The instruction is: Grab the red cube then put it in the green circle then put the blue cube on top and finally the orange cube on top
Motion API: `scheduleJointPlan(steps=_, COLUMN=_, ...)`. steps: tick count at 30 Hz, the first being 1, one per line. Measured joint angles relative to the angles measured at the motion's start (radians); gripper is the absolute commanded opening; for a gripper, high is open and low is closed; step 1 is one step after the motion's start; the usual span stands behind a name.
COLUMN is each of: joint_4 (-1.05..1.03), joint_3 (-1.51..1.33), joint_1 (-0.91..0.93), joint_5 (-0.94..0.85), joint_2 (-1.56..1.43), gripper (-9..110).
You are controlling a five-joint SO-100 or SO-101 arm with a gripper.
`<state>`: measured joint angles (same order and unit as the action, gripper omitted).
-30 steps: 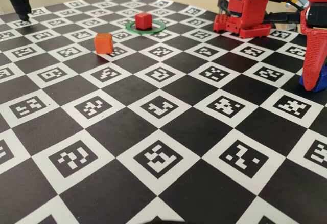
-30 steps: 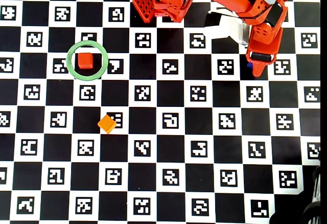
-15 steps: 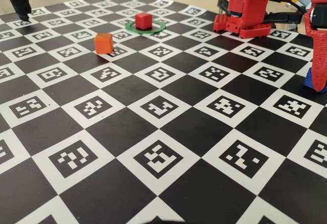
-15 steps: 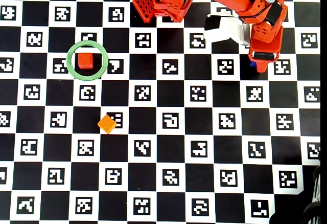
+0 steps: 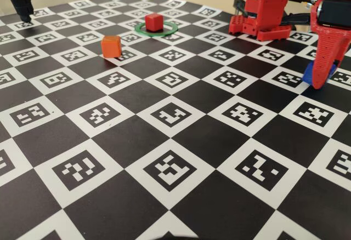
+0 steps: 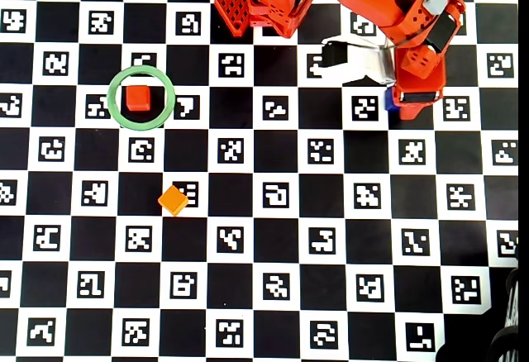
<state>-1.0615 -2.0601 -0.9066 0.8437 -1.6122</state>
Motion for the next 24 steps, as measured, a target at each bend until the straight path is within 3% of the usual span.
scheduleJointPlan(steps=13, joint_4=-0.265, joint_3=0.155, joint_1=0.385, joint_5=-0.399, joint_2=-0.12, gripper=2)
scheduleJointPlan(steps=24, joint_4=-0.485, joint_3=0.364, joint_1=0.907, joint_5=-0.868, joint_2=-0.146, gripper=1)
